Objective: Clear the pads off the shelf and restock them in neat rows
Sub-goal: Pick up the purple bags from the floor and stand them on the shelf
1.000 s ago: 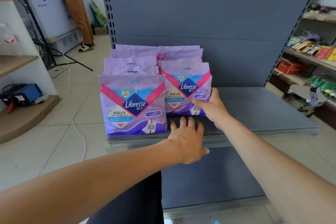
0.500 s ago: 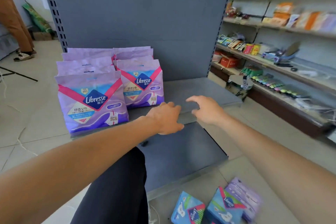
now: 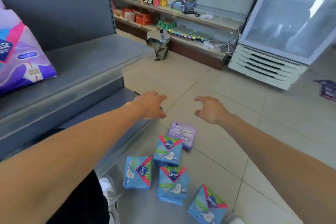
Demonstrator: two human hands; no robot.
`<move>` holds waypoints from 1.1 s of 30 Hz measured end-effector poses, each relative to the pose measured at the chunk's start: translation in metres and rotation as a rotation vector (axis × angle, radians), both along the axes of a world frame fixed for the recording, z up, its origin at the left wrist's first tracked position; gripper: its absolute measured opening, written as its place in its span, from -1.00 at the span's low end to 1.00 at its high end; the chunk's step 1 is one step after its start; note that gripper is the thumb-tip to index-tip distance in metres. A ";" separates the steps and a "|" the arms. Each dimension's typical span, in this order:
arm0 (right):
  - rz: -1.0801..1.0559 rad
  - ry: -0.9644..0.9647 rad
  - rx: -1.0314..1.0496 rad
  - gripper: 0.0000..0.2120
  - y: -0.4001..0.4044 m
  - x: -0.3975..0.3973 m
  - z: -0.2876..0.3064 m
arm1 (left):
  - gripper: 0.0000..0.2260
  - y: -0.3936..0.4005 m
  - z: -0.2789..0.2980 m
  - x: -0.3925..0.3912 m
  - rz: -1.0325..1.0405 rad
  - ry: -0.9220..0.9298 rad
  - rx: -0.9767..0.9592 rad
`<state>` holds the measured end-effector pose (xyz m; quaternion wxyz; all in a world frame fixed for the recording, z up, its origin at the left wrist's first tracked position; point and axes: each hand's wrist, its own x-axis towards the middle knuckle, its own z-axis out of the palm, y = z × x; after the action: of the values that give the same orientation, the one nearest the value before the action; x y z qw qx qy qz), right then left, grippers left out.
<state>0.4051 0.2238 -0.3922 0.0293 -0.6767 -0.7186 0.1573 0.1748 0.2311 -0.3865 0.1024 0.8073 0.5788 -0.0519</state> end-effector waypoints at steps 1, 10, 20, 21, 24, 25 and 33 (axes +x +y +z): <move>-0.047 0.016 -0.016 -0.46 0.001 0.012 -0.014 | -0.34 0.009 -0.015 0.009 -0.007 -0.015 -0.009; -0.276 0.152 -0.233 -0.49 0.034 0.051 -0.164 | -0.33 0.104 -0.157 0.059 -0.030 -0.094 -0.195; -0.561 0.317 -0.299 -0.50 0.107 0.048 -0.327 | -0.32 0.177 -0.328 0.078 0.073 -0.145 -0.363; -0.564 0.320 -0.303 -0.49 0.112 0.047 -0.339 | -0.31 0.180 -0.340 0.079 0.075 -0.145 -0.383; -0.584 0.354 -0.304 -0.40 0.121 0.043 -0.366 | -0.30 0.187 -0.368 0.081 0.095 -0.172 -0.448; -0.589 0.367 -0.302 -0.37 0.124 0.042 -0.373 | -0.30 0.188 -0.375 0.083 0.099 -0.190 -0.464; -0.634 0.486 -0.217 -0.23 0.130 0.030 -0.383 | -0.30 0.187 -0.385 0.103 0.085 -0.325 -0.477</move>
<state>0.4351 0.3543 -0.7750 0.1736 -0.8070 -0.4258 0.3704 0.2776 0.4178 -0.7715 0.3828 0.7330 0.5598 -0.0524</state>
